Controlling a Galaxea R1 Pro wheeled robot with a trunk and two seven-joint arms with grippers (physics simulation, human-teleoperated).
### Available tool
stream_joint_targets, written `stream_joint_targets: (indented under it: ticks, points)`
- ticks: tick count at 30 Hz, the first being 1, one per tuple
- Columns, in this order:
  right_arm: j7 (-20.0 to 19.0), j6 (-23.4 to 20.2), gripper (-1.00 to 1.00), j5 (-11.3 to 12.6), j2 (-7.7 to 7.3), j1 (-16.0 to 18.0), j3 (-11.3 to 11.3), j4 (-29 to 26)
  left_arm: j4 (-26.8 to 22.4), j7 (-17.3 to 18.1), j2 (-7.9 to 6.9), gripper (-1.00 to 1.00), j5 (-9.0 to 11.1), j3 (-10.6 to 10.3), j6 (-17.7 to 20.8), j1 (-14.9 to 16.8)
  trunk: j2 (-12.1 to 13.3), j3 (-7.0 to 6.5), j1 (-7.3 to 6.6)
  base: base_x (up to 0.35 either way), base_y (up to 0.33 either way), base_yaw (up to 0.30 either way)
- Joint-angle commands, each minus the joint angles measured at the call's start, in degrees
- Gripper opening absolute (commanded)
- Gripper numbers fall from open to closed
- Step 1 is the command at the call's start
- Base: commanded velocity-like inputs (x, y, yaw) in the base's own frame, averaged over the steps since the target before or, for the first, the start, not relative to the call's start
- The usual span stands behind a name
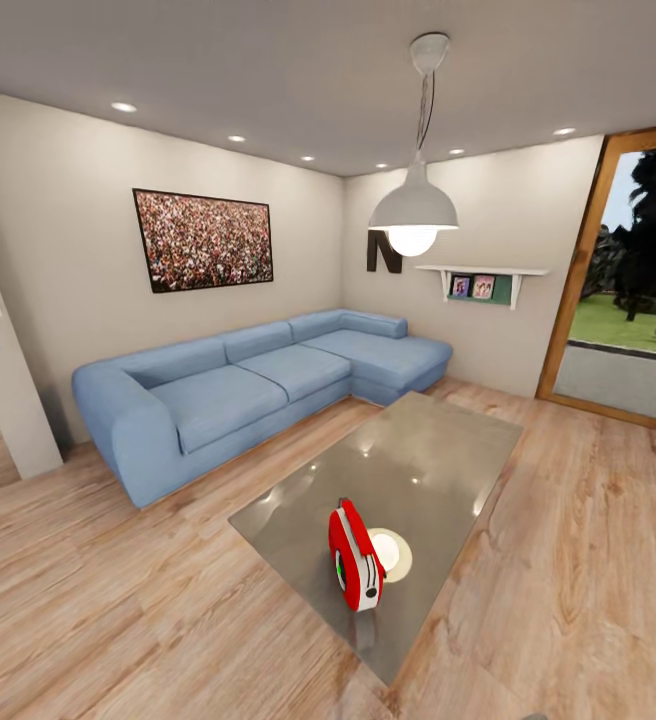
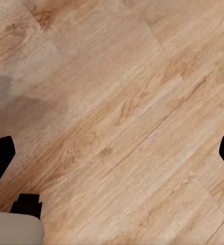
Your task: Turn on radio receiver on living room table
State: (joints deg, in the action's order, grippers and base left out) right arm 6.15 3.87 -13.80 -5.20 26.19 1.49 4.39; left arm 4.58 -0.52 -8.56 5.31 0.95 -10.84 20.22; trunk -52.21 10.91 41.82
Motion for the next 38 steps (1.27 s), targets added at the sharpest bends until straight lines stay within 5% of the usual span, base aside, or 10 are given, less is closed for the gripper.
stream_joint_targets:
  ticks: [1,10,16,23,38]
  points:
    - [0.0,0.0,1.0,0.0,0.01,0.0,0.0,0.0,0.0,0.0,0.02,-1.0,0.0,0.0,-0.3,0.0,0.4,-0.19,-0.23,0.0,0.0,0.0]
    - [0.0,0.0,1.0,0.0,0.01,0.0,0.0,0.0,0.0,0.1,0.92,-1.0,0.0,0.0,-1.1,0.0,0.8,-0.37,-0.45,0.0,0.0,0.0]
    - [0.0,0.0,1.0,0.0,0.01,0.0,0.0,0.0,0.1,0.3,4.39,-1.0,-0.1,0.0,-0.5,-0.1,0.8,-0.37,-0.45,0.0,0.0,0.0]
    - [0.0,0.0,1.0,0.0,0.01,0.0,0.0,0.0,0.1,0.5,10.29,-1.0,-0.1,0.0,-0.5,-0.2,0.8,-0.37,-0.45,0.0,0.0,0.0]
    - [0.0,0.0,1.0,0.0,0.01,0.0,0.0,0.0,0.1,0.6,12.13,-1.0,0.1,0.1,-0.5,-0.2,0.8,-0.37,-0.45,0.0,0.0,0.0]
